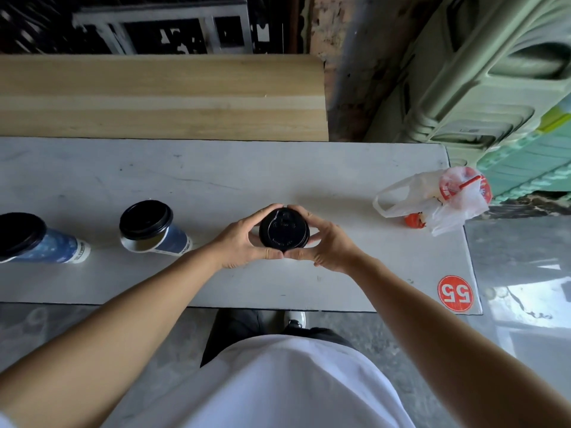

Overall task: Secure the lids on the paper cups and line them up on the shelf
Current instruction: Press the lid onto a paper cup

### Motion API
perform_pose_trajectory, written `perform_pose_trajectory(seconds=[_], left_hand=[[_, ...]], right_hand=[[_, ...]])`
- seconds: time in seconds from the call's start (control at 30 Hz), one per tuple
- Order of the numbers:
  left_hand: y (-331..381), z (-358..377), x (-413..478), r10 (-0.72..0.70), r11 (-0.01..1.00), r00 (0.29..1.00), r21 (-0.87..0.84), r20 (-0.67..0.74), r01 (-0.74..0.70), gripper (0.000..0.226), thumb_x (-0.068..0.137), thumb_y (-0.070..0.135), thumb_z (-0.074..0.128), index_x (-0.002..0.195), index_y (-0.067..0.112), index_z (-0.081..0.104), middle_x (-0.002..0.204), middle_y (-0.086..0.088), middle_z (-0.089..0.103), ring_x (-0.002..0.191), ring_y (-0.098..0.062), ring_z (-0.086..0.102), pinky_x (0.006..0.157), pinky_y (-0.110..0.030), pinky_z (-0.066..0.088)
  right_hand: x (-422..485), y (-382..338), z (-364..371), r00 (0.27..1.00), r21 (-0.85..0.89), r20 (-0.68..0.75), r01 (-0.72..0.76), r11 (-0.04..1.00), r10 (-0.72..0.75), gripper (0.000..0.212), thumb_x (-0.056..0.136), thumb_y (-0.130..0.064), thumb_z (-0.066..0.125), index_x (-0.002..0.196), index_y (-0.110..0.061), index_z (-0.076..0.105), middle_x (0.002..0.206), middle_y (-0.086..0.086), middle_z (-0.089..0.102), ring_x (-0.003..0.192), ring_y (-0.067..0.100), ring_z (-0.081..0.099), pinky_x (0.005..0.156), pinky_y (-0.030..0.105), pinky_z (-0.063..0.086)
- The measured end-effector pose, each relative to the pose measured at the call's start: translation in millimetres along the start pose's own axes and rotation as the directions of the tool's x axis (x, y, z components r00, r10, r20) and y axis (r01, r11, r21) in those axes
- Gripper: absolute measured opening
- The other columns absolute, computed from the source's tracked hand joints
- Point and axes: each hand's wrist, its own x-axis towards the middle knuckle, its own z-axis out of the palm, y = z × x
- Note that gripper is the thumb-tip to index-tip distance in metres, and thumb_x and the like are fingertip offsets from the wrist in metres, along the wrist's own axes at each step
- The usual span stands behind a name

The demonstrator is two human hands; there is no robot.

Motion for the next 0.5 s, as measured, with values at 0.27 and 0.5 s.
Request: perform_pose_trajectory(seconds=[0.27,0.5], left_hand=[[13.7,11.3,-4.3,-0.050,0.932,0.991,-0.363,-0.125,0.002,0.073,0.074,0.027,0.087,0.136,0.043,0.052,0.136,0.010,0.062,0.132,-0.010,0.055,0.100,-0.028,0.053],[34.6,9.7,-10.8,-0.229,0.587,0.972,-0.803,-0.049,0.098,0.055,0.077,0.056,0.077,0.125,0.032,0.065,0.129,-0.006,0.063,0.109,-0.035,0.067,0.084,-0.055,0.059]], right_hand=[[-7.2,-16.1,-1.7,0.994,-0.031,0.084,-0.063,0.997,0.066,0.120,0.060,-0.042,0.090,0.142,-0.071,0.008,0.144,-0.018,0.053,0.121,0.028,0.063,0.105,0.043,0.051],[-9.0,-38.6,-7.5,0.994,0.248,-0.024,-0.095,0.964,0.104,0.109,0.070,-0.012,0.090,0.157,-0.030,0.026,0.138,0.003,0.060,0.121,0.025,0.063,0.103,0.043,0.050]])
